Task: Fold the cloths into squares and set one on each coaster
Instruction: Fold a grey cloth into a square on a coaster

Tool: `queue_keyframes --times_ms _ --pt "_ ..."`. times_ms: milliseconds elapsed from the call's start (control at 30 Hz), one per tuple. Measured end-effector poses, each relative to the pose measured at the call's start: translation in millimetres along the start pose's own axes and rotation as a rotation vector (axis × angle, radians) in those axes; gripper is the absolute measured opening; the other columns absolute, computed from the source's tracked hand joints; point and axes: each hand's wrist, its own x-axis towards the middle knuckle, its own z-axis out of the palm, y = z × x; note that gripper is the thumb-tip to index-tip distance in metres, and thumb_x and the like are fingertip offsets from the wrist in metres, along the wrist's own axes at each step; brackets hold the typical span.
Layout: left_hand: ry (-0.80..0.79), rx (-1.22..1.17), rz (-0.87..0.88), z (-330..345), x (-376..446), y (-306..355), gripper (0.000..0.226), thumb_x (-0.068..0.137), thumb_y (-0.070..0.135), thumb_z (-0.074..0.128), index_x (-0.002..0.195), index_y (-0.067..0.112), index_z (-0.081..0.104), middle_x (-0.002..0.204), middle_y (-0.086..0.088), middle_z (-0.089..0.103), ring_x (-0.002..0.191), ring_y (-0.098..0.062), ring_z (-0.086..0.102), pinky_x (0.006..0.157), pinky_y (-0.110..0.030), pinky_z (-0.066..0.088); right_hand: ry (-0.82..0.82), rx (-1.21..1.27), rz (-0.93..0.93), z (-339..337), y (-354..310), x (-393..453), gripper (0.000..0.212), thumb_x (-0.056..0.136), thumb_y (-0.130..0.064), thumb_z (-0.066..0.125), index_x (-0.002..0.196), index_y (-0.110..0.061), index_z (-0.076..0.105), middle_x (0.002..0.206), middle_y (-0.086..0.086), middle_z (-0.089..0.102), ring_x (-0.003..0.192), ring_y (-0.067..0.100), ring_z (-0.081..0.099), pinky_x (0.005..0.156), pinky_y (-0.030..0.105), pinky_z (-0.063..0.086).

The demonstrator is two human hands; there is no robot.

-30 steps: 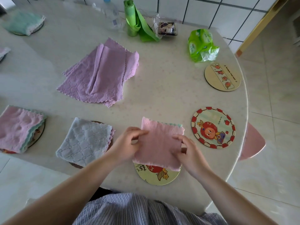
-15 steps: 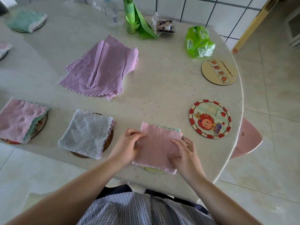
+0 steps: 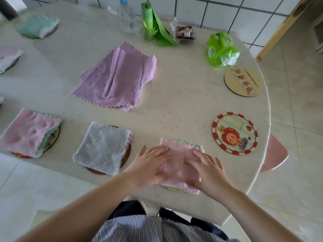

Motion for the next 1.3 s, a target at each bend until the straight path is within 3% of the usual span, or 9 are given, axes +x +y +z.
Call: queue_keyframes --times_ms 100,233,433,633,800,967,1167,1233,1300 --pt "0.145 -0.233 -0.061 -27 2 -20 0.034 0.087 0.033 0.058 0.121 0.028 0.057 0.130 0.012 0.052 0.120 -0.009 0.048 0.106 -0.030 0.031 0.102 0.038 0.027 -20 -11 21 0.046 0.083 -0.041 0.057 0.128 -0.041 0.047 0.136 -0.013 0.042 0.125 0.008 0.038 0.113 0.040 0.020" --pt "0.286 -0.346 -0.205 -66 -2 -80 0.023 0.087 0.020 0.059 0.108 0.023 0.065 0.109 0.009 0.061 0.098 -0.011 0.060 0.086 -0.022 0.042 0.208 0.087 -0.028 -37 -47 69 0.035 0.086 -0.034 0.059 0.120 -0.029 0.058 0.129 -0.010 0.050 0.120 0.010 0.044 0.109 0.032 0.025" --pt "0.396 -0.230 -0.427 -108 -1 -183 0.024 0.085 0.015 0.061 0.108 0.019 0.067 0.116 0.001 0.060 0.106 -0.021 0.057 0.090 -0.030 0.041 0.176 0.017 -0.148 -48 -122 165 0.039 0.086 -0.028 0.058 0.125 -0.023 0.057 0.142 -0.006 0.043 0.131 0.016 0.037 0.110 0.031 0.021" --pt "0.450 -0.060 -0.397 -129 1 -259 0.032 0.075 0.013 0.071 0.107 0.018 0.066 0.107 -0.005 0.062 0.102 -0.031 0.057 0.086 -0.041 0.047 0.160 -0.027 -0.160 -50 -174 238 0.038 0.087 -0.023 0.054 0.124 -0.023 0.056 0.134 -0.005 0.051 0.123 0.021 0.045 0.102 0.033 0.030" --pt "0.426 0.021 -0.358 -146 11 -288 0.033 0.074 0.026 0.072 0.107 0.022 0.066 0.105 -0.001 0.061 0.101 -0.029 0.057 0.085 -0.042 0.046 0.153 -0.065 -0.107 -46 -181 272 0.027 0.082 -0.027 0.062 0.109 -0.022 0.063 0.111 0.000 0.058 0.106 0.025 0.053 0.091 0.037 0.041" --pt "0.413 0.075 -0.294 -156 20 -304 0.015 0.077 0.023 0.066 0.092 0.023 0.068 0.098 0.002 0.062 0.097 -0.027 0.057 0.081 -0.039 0.045 0.187 -0.034 -0.108 -54 -179 281 0.018 0.087 -0.020 0.054 0.102 -0.018 0.065 0.103 0.000 0.062 0.097 0.022 0.057 0.080 0.032 0.044" --pt "0.534 0.000 -0.249 -173 23 -303 0.008 0.087 0.015 0.051 0.090 0.013 0.057 0.085 0.001 0.069 0.084 -0.026 0.065 0.099 -0.043 0.037 0.209 -0.005 -0.084 -84 -176 288 0.017 0.086 -0.014 0.049 0.099 -0.021 0.058 0.102 -0.002 0.063 0.086 0.023 0.058 0.069 0.032 0.044" --pt "0.600 -0.118 -0.303 -182 27 -296 0.008 0.089 0.009 0.051 0.095 0.007 0.055 0.076 -0.005 0.063 0.074 -0.031 0.060 0.080 -0.040 0.044 0.259 0.026 -0.091 -100 -179 292 0.017 0.086 -0.014 0.048 0.097 -0.023 0.058 0.102 -0.006 0.061 0.084 0.021 0.058 0.067 0.031 0.042" --pt "0.661 -0.201 -0.362 -197 33 -291 0.011 0.092 0.012 0.046 0.101 0.009 0.051 0.074 -0.006 0.056 0.067 -0.033 0.056 0.059 -0.033 0.038 0.330 0.052 -0.122 -120 -183 297 0.020 0.087 -0.012 0.047 0.098 -0.022 0.060 0.101 -0.006 0.062 0.086 0.020 0.058 0.070 0.032 0.045"
